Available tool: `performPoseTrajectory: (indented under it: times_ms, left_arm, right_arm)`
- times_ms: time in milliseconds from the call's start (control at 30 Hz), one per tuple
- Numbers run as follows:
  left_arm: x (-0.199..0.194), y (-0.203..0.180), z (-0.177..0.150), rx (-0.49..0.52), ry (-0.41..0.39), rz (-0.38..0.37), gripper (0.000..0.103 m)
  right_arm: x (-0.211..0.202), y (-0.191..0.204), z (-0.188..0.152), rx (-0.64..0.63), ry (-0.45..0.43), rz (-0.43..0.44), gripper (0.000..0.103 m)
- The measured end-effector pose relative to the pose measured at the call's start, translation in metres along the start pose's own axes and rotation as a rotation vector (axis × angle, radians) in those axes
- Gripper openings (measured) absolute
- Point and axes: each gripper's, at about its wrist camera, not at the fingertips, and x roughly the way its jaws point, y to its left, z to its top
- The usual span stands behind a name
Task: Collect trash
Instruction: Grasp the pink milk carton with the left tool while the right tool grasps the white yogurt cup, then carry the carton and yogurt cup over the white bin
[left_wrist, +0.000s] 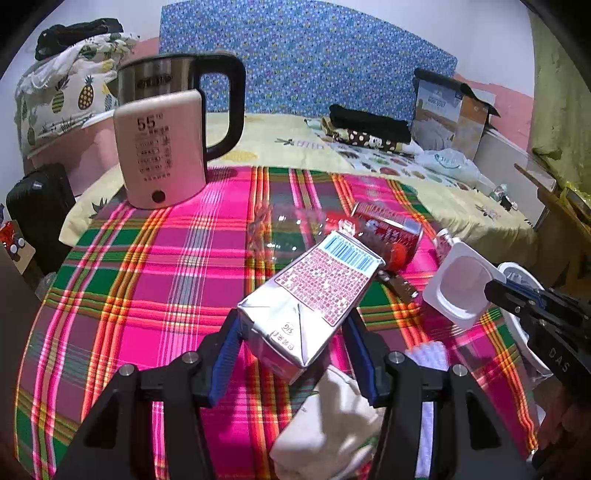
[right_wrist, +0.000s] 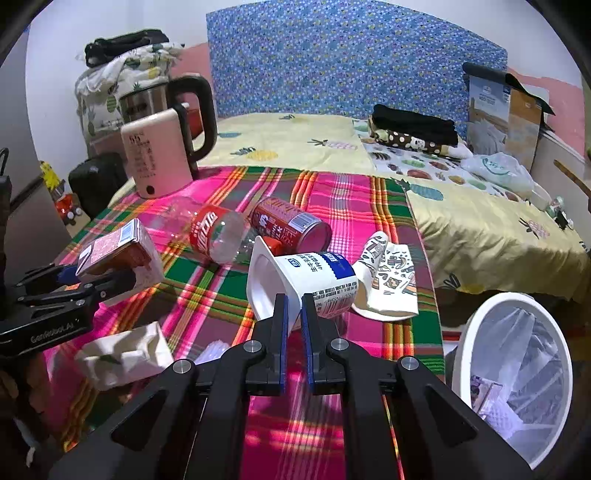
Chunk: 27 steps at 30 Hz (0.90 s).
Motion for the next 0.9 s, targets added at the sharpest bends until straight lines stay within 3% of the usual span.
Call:
performPoseTrajectory:
  times_ms: [300, 900]
  left_arm:
    - [-0.022, -0.026, -0.001, 0.013, -0.034, -0.046, 0.057]
    - [-0.016, -0.144, -0.017, 0.167, 0.013, -0.224, 0.057]
  right_arm:
    - [-0.027, -0.017, -0.009, 0.045, -0.04, 0.006, 0.007]
    - [-0.061, -0.088, -0.046, 0.195, -0.059, -0.115, 0.007]
